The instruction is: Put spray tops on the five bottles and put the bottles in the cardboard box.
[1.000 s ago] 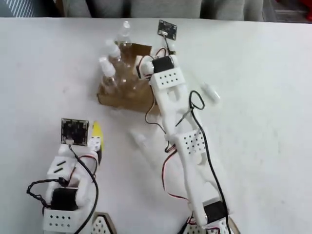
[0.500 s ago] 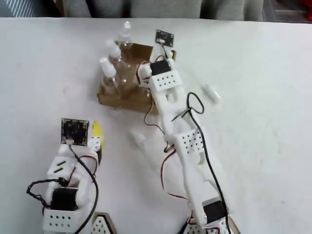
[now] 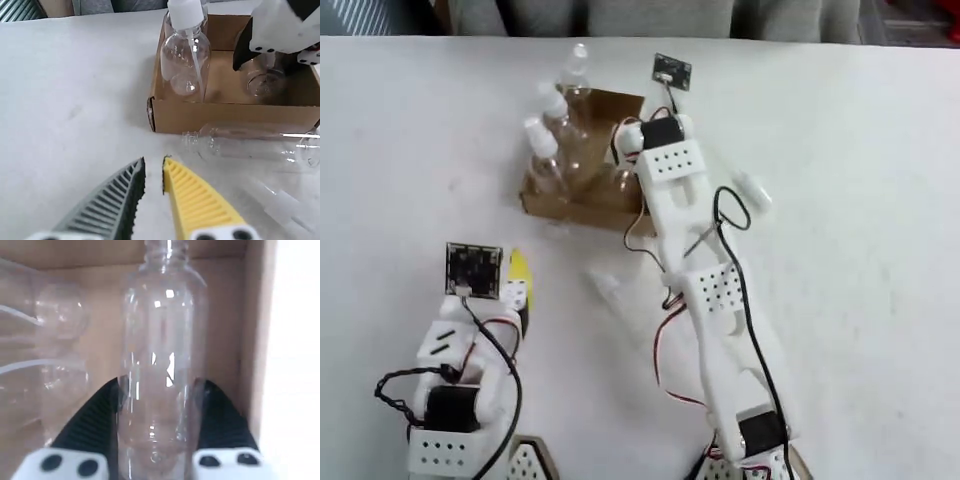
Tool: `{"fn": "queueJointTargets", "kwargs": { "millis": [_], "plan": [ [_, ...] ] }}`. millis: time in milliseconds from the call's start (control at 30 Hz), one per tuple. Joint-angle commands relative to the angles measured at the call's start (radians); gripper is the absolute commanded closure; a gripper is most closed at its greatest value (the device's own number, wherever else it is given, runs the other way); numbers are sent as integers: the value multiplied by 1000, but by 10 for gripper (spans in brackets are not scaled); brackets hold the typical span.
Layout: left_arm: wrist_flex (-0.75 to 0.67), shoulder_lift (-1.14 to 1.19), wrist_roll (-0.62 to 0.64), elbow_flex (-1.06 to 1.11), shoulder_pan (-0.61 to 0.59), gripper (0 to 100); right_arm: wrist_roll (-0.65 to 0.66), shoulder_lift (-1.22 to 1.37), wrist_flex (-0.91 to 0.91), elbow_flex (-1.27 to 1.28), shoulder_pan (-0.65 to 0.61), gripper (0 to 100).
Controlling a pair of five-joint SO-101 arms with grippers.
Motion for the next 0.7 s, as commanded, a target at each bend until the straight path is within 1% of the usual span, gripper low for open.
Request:
{"fn": "queueJointTargets", "kwargs": {
  "millis": [0,100,200,367,467,667],
  "plan": [
    [-2,-10,-8,-2,-8,914,9,-94,94,-153,41,984],
    [-2,-10,-8,-2,-8,914,26,-117,185,-242,70,984],
    [-2,-10,-8,-2,-8,914,107,-202,263,-226,99,984],
    [-3,-10,-8,-2,-8,914,216,-352,274,-143,154,984],
    [-5,-10,-8,-2,-8,914,252,-481,274,34,168,984],
    [-5,-10,-8,-2,-8,914,264,-826,269,549,180,984]
  ]
}}
